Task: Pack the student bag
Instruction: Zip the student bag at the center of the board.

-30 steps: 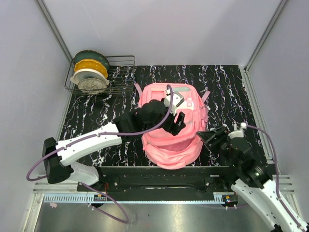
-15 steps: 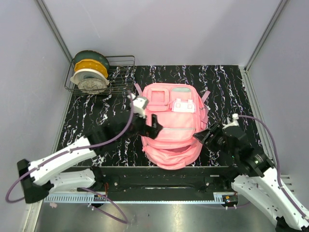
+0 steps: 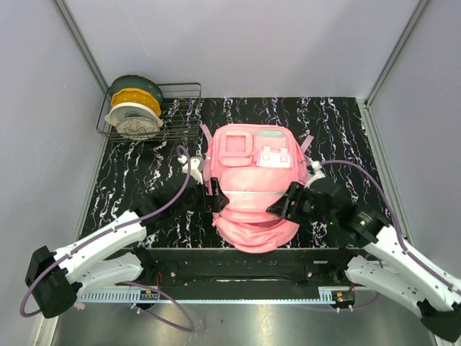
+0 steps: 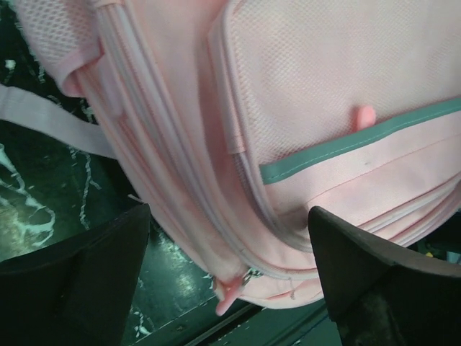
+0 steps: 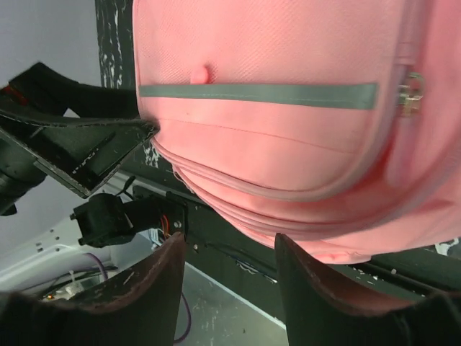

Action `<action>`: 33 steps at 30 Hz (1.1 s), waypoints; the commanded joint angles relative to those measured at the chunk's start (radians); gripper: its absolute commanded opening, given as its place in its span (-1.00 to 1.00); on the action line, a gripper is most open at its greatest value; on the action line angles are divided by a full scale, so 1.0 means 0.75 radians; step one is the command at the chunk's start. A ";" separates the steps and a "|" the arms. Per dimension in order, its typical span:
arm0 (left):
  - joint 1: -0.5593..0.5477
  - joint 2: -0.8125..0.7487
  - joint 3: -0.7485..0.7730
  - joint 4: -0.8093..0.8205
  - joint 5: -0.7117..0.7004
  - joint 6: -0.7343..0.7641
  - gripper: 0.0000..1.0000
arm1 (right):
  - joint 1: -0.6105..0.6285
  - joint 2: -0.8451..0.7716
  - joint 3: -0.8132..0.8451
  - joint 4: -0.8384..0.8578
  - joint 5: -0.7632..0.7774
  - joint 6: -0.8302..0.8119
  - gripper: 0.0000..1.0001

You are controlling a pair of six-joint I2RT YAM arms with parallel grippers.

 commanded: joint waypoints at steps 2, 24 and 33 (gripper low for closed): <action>0.012 0.077 -0.010 0.250 0.166 -0.039 0.79 | 0.312 0.193 0.124 0.074 0.335 0.013 0.20; 0.029 0.519 0.284 0.510 0.434 -0.018 -1.00 | 0.710 0.414 0.030 0.283 0.754 0.428 0.34; 0.031 0.485 0.335 0.482 0.471 -0.014 -1.00 | 0.695 0.322 -0.063 0.295 0.862 0.549 0.29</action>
